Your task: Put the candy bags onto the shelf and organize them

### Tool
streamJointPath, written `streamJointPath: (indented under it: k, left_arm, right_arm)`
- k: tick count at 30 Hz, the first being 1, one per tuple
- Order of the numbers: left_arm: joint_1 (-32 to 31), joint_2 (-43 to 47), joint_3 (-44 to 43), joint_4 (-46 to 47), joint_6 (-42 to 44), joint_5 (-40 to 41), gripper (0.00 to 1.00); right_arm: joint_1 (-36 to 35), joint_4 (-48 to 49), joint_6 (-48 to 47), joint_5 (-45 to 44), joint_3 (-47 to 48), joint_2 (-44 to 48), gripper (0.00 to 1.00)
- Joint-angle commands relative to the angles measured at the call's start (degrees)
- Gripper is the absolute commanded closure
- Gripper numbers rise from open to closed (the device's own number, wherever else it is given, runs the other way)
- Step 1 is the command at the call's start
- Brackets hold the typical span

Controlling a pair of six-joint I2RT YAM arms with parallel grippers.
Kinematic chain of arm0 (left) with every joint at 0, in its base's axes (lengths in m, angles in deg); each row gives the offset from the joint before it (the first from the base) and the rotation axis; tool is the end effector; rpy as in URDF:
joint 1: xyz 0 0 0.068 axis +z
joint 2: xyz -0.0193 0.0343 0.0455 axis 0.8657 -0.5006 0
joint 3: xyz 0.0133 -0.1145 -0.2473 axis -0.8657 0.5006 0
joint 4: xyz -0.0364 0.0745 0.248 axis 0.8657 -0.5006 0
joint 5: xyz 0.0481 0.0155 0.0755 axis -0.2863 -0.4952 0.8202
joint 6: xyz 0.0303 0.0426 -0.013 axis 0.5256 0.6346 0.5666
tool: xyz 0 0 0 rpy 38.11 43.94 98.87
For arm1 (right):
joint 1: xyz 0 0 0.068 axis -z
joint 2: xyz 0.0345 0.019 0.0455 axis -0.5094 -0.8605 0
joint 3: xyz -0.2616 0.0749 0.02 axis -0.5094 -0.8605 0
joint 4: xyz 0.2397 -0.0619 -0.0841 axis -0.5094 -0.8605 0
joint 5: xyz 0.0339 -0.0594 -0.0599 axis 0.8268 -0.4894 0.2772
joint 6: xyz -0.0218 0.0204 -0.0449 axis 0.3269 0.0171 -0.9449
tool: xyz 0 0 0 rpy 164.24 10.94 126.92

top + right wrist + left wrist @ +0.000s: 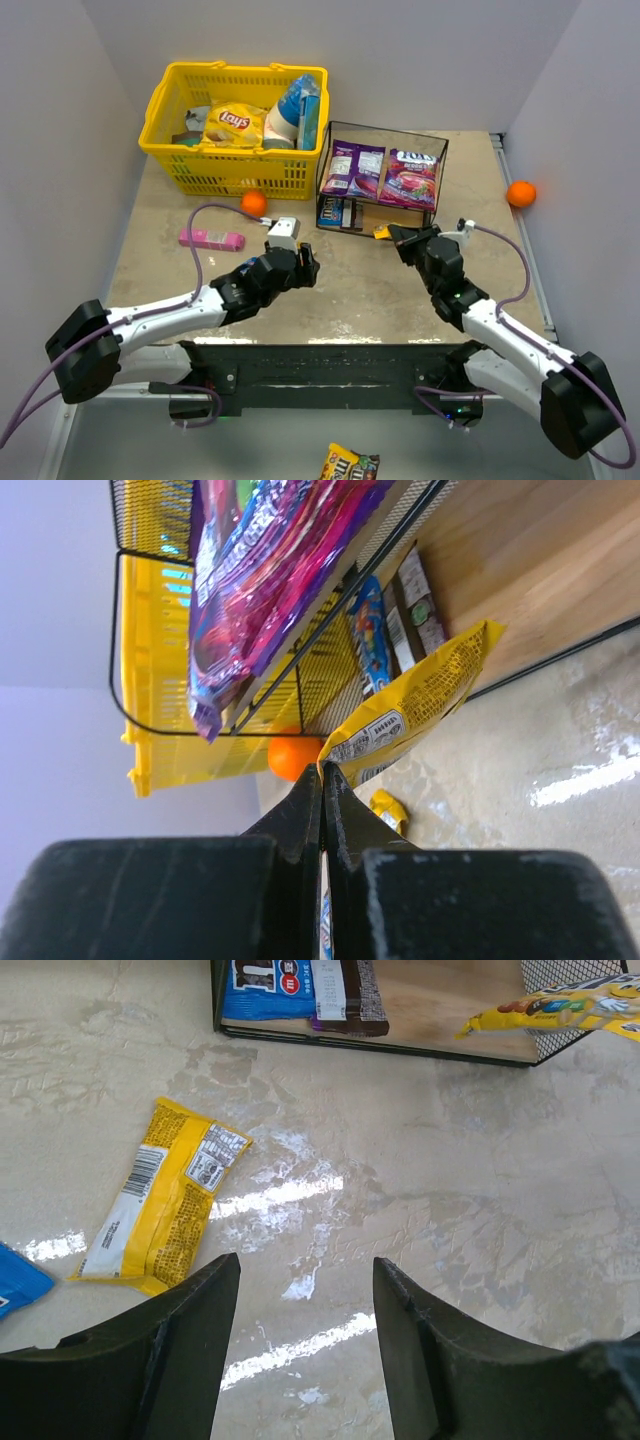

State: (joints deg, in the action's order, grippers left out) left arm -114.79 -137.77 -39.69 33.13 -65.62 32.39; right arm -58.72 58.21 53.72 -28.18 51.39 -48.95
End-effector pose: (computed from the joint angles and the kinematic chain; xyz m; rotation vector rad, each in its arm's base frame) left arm 0.1580 -0.1986 0.2249 0.0384 2.0915 -0.5609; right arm 0.1890 0.0887 0.2266 0.9860 1.6370 1.0035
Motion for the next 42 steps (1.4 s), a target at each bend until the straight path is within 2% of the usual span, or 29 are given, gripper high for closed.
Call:
streamJointPath:
  k: [1,15,21,26,42]
  left_arm:
    - [-0.1,3.6,0.7,-1.6,-0.7,2.6,0.39]
    - [-0.1,9.1,1.2,-5.9,-0.8,3.7,0.39]
    - [-0.1,10.3,1.3,-6.5,-0.9,3.9,0.39]
    - [-0.1,10.9,1.7,-7.0,-1.4,4.7,0.39]
    - [-0.1,11.7,0.9,-8.4,-0.9,6.1,0.39]
  right_arm:
    - [0.1,5.1,-1.4,-5.3,3.6,-3.7,1.0]
    - [0.6,13.4,1.0,-7.1,2.3,-16.0,1.0]
    - [1.2,15.1,3.5,-5.3,2.2,-21.7,1.0]
    - [1.4,12.8,8.6,-5.7,3.5,-26.4,1.0]
    - [1.3,10.4,14.4,-12.8,9.0,-35.1,1.0]
